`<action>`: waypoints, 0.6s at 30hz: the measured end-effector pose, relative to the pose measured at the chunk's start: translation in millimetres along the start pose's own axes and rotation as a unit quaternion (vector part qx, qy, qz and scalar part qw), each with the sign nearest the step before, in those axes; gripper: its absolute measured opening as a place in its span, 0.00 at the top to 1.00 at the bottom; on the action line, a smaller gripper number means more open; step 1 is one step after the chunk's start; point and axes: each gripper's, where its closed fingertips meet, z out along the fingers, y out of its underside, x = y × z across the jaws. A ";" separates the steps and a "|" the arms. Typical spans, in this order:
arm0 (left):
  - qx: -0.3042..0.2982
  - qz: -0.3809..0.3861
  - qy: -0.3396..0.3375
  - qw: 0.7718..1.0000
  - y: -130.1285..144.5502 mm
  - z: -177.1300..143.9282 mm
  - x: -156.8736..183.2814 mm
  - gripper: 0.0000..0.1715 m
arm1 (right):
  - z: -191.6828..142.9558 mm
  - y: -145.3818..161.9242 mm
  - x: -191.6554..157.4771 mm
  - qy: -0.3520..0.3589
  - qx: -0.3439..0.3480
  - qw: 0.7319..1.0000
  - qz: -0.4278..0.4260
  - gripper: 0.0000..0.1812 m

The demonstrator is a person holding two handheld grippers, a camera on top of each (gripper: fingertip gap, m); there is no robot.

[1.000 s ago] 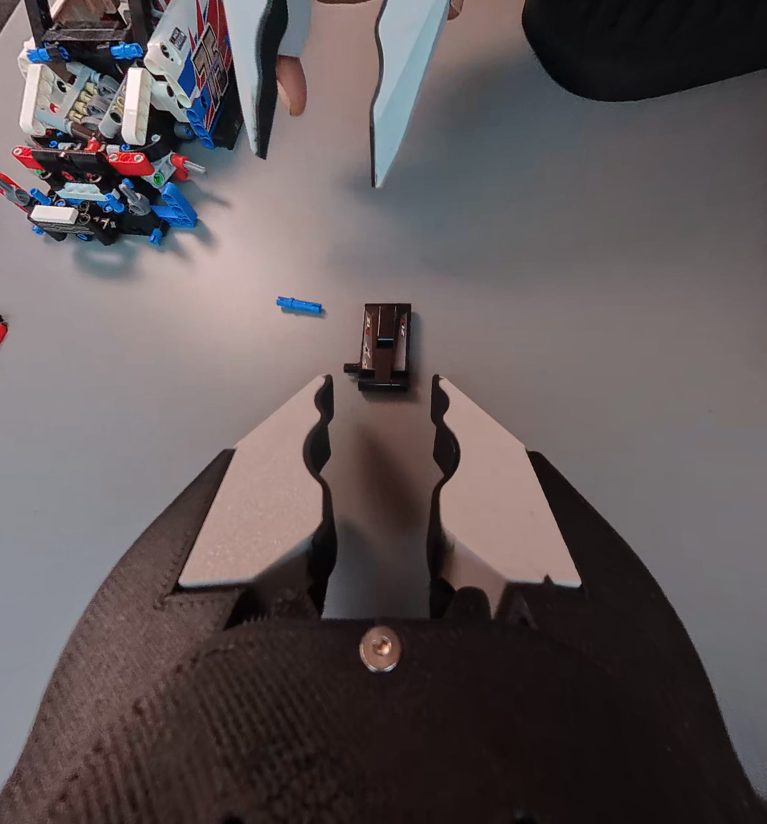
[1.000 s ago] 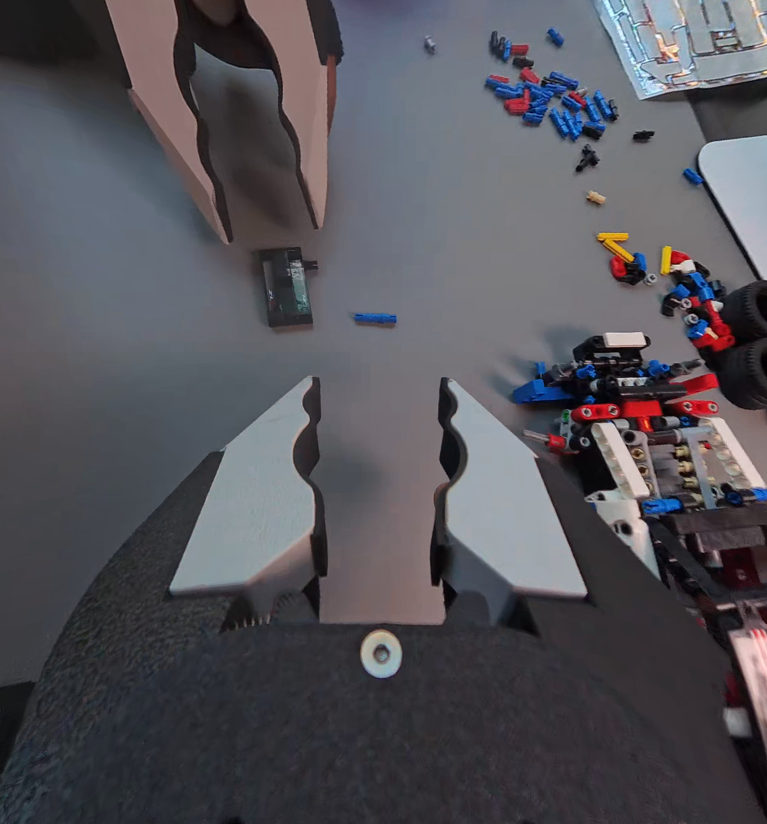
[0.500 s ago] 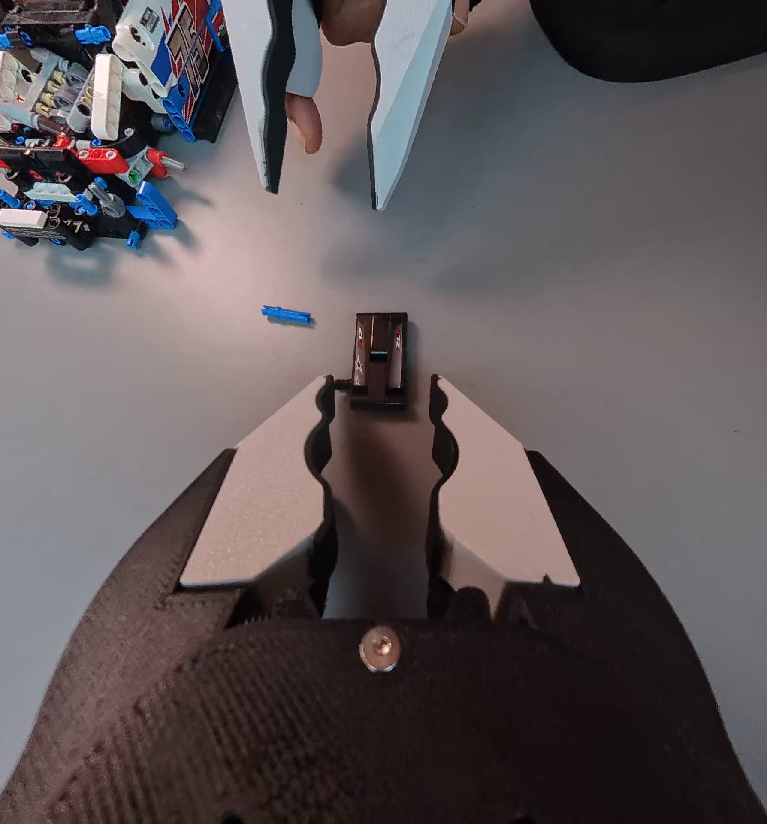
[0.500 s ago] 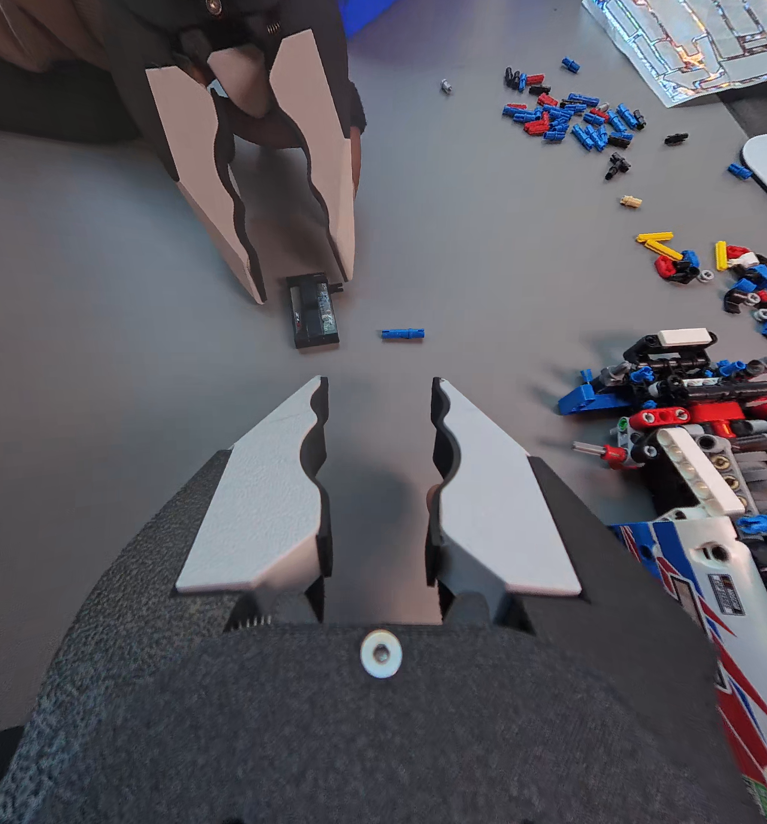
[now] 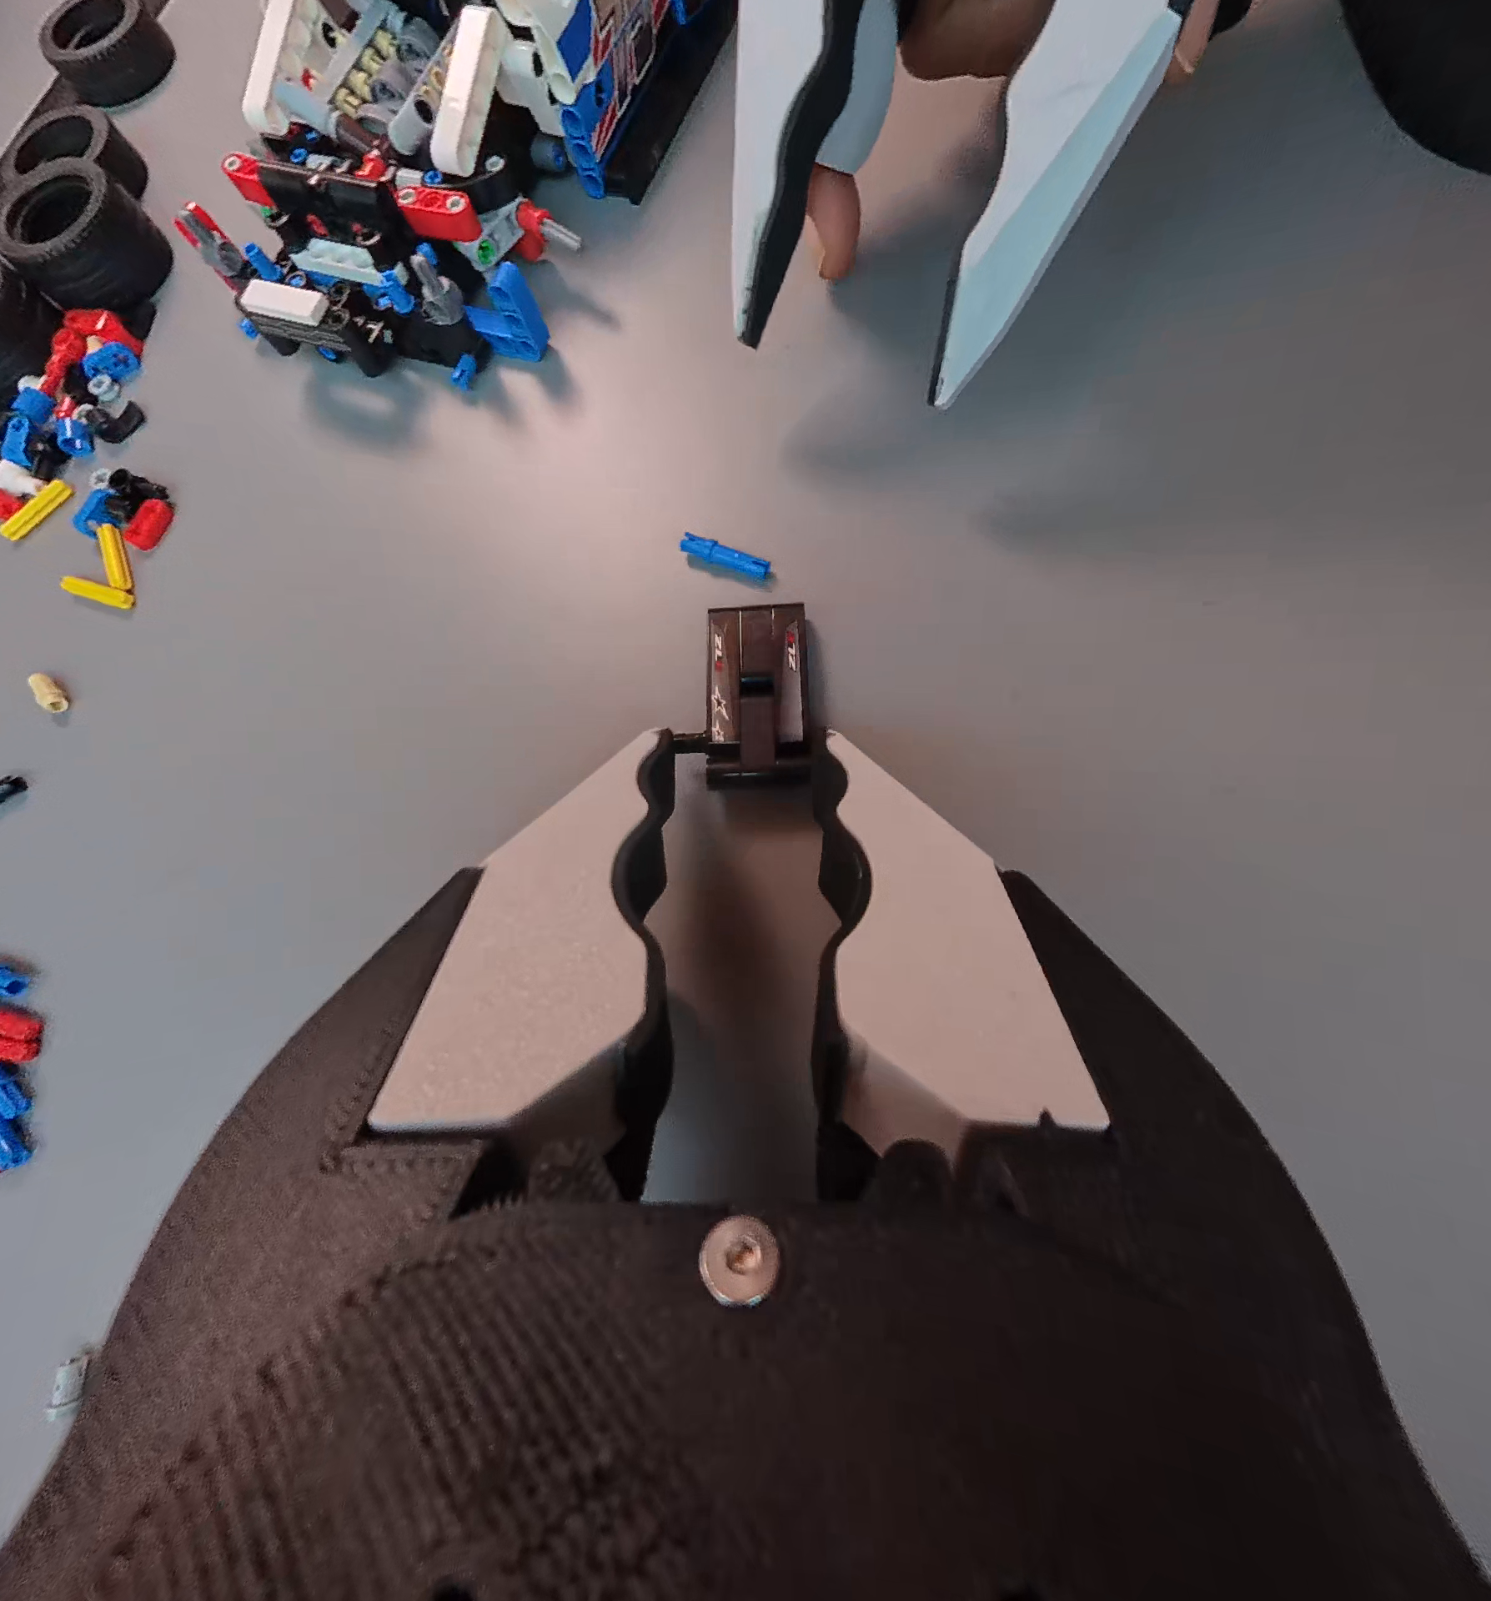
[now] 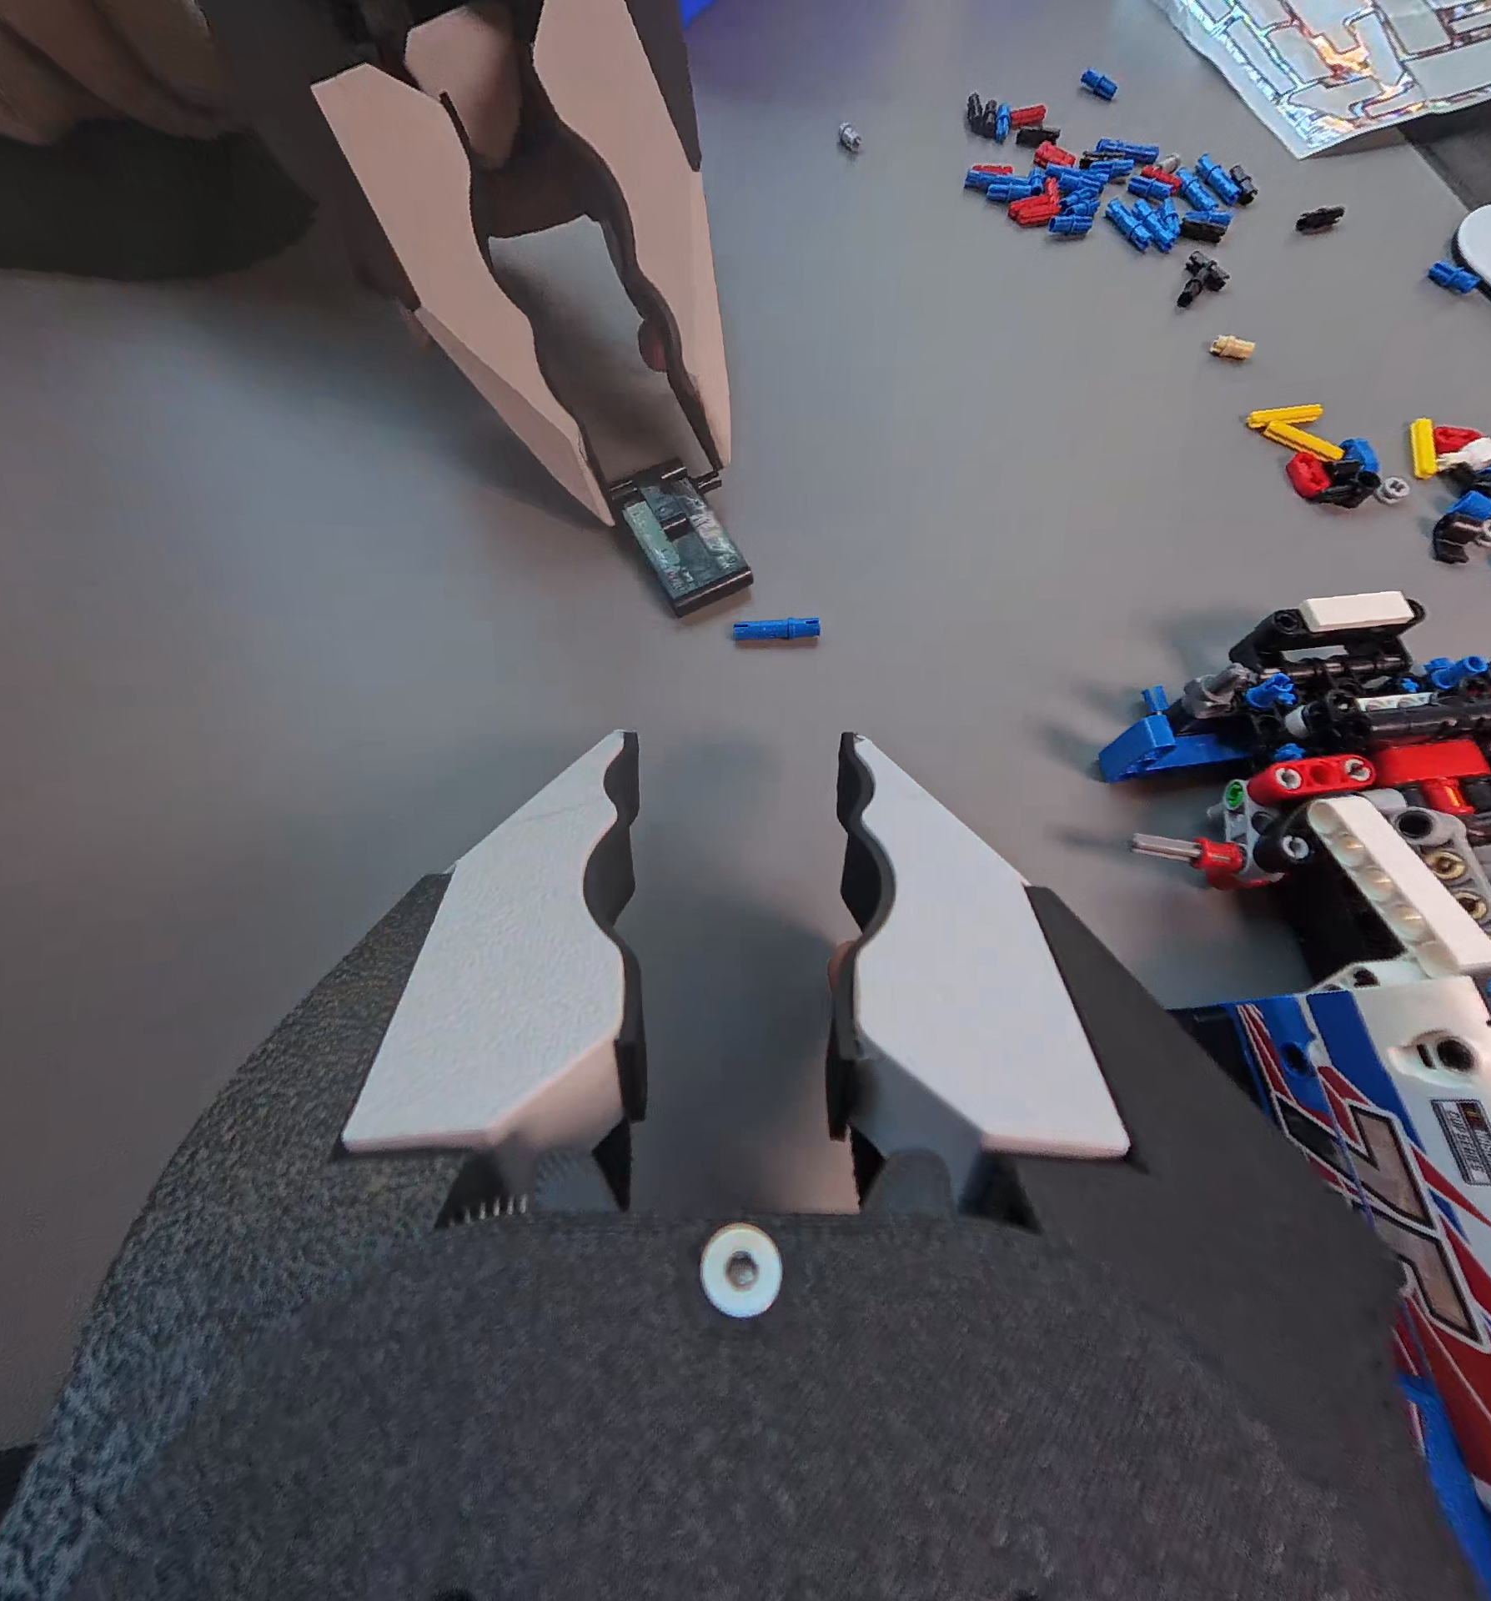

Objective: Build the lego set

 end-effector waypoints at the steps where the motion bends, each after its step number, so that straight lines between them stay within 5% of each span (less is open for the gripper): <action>1: -0.001 -0.009 -0.007 1.000 0.9 -0.7 -3.7 0.83 | 0.2 0.4 0.0 0.000 0.000 1.000 0.001 0.76; 9: -0.002 -0.095 -0.052 0.994 7.4 -5.8 -29.4 0.83 | 1.5 1.5 -0.3 0.000 -0.001 1.000 0.003 0.76; 18: -0.003 -0.099 -0.058 0.993 8.7 -6.2 -31.9 0.82 | 1.8 1.0 0.6 0.001 0.002 1.000 0.006 0.76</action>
